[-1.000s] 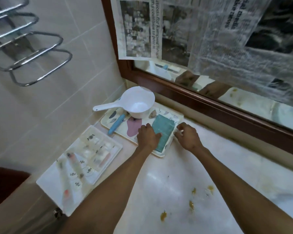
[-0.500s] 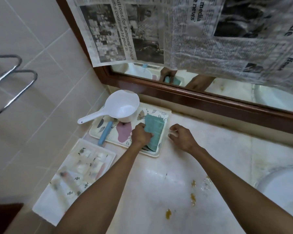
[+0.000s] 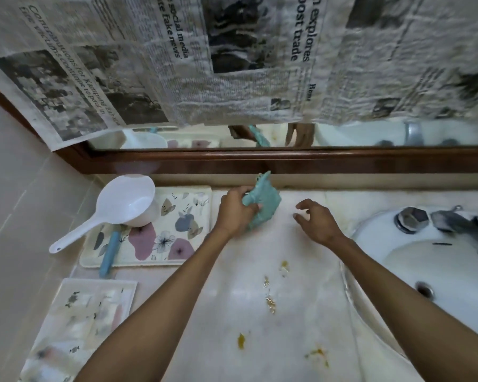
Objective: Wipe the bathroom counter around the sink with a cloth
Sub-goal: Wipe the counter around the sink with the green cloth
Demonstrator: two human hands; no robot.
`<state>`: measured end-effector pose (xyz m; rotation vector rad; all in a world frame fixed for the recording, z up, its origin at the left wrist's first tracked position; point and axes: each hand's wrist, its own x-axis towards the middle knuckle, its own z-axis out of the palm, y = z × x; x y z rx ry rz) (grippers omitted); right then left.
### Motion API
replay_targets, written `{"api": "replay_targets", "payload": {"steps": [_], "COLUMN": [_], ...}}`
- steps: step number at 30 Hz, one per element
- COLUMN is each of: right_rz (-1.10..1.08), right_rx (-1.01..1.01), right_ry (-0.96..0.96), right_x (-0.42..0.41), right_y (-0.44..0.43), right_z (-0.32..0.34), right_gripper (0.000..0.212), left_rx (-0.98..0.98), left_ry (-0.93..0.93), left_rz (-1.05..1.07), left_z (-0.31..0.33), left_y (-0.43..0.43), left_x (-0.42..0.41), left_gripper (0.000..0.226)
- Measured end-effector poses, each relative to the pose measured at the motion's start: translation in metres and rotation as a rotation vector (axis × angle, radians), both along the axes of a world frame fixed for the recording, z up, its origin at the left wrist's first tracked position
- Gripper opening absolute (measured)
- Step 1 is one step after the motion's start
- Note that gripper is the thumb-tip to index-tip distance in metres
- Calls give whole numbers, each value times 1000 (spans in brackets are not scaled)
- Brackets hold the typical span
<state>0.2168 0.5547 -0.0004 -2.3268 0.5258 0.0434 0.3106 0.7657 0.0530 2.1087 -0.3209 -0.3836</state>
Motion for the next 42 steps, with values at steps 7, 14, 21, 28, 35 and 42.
{"api": "replay_targets", "payload": {"steps": [7,14,21,28,35,42], "right_rz": [-99,-95,-139,-145,-152,-154], "right_rx": [-218,-444,-493,-515,-531,-514], "right_ry": [37,96,22,15,5,-22], "right_x": [-46,-70,-74,-74,-72,-73], "right_y": [-71,-101,-99,-98,-98,-99], "right_z": [-23,-59,-71,-72,-73,-74], "right_gripper": [27,47,50,45,43,40], "left_rx": [357,573,646,757,701,658], "left_ry": [36,-358,-399,-301,-319,-414], "left_rz": [-36,-406,-501,-254,-363,-548], "left_z": [-53,-116,-138,-133,-129,-130], "left_y": [-60,-105,-95,-81,-137,-85], "left_x": [-2,-36,-28,4,-36,-12], "left_gripper": [54,60,60,65,63,56]}}
